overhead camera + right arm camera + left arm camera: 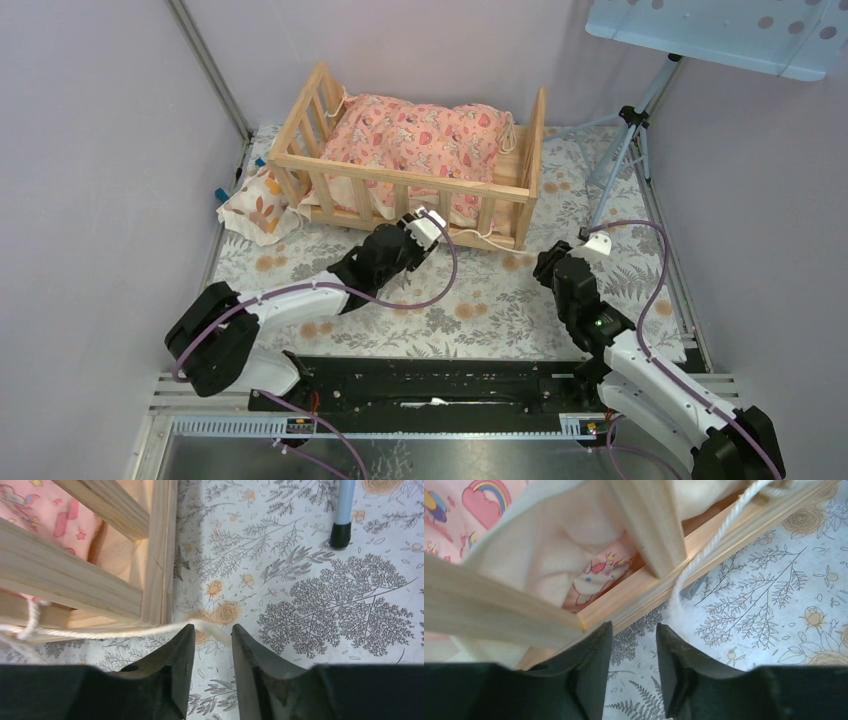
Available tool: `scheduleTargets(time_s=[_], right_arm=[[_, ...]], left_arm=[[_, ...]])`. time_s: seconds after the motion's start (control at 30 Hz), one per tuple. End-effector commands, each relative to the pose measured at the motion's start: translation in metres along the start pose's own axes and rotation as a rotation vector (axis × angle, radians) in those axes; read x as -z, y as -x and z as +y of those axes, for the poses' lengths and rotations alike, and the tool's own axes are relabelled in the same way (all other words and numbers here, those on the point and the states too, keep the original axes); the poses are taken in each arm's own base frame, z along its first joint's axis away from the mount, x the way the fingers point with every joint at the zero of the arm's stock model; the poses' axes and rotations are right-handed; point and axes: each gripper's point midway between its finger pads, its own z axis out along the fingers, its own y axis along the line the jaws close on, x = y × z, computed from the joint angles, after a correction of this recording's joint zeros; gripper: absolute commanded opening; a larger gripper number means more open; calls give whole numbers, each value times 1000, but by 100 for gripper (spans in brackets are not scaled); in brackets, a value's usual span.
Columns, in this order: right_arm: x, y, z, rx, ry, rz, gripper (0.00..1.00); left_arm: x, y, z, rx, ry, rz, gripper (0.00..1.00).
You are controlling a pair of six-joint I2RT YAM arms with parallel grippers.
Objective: Set up the pet bed
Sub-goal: Tie the ropes to the bed frame, then adjust the bed frame at the center of the board.
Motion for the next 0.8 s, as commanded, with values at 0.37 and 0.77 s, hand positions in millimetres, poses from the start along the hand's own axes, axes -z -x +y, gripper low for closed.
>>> scheduleTargets(time_s=[0.37,0.77], right_arm=[[48,64,16,136,55,22,68],[130,173,34,-27,81,-55,70]], left_arm=[[109,100,55,461,159,-39,80],[78,289,52,591,-67,-120,79]])
